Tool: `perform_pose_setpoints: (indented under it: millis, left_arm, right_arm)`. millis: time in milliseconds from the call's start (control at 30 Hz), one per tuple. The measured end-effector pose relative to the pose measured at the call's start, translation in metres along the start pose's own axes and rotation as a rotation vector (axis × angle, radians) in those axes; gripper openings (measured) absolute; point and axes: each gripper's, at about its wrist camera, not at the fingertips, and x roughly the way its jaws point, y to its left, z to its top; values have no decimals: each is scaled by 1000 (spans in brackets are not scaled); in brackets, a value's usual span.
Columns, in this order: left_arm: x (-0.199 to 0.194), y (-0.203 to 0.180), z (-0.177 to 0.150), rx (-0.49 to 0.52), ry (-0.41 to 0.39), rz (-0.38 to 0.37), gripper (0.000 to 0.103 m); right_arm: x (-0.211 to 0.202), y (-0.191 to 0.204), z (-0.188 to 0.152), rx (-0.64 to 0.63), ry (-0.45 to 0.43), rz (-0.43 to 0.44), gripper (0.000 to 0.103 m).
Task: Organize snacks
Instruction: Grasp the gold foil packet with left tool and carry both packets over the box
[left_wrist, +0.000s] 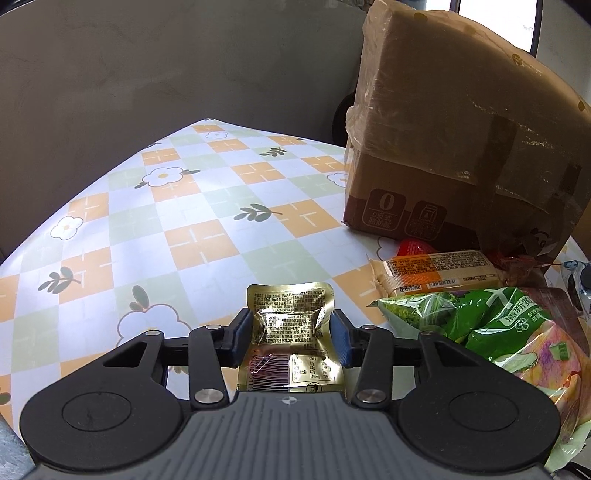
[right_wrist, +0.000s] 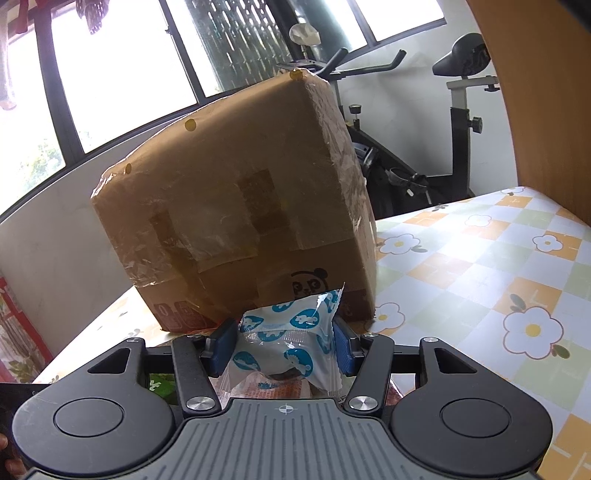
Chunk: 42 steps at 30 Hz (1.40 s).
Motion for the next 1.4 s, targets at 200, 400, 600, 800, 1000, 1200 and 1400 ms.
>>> perform_pose_setpoints:
  millis: [200, 400, 600, 800, 1000, 1200, 1400]
  left_arm:
    - [-17, 3, 11, -5, -64, -12, 48]
    - [-41, 6, 37, 16, -153, -24, 48]
    - [-72, 4, 71, 27, -262, -86, 48]
    - [-102, -12, 106, 80, -336, -202, 48]
    - [-113, -39, 143, 159, -394, -266, 48]
    - [-93, -78, 183, 207, -402, -344, 48]
    - [-33, -108, 223, 172, -303, -364, 49]
  right_arm:
    - [-3, 4, 3, -9, -7, 3, 50]
    - [-11, 11, 15, -40, -38, 11, 50]
    - [-24, 17, 39, -60, -102, 25, 50]
    - [-38, 23, 70, -91, -171, 59, 50]
    - [-48, 28, 113, -109, -239, 104, 50]
    - [-25, 42, 158, -158, -227, 129, 50]
    - [31, 61, 192, -185, -137, 88, 50]
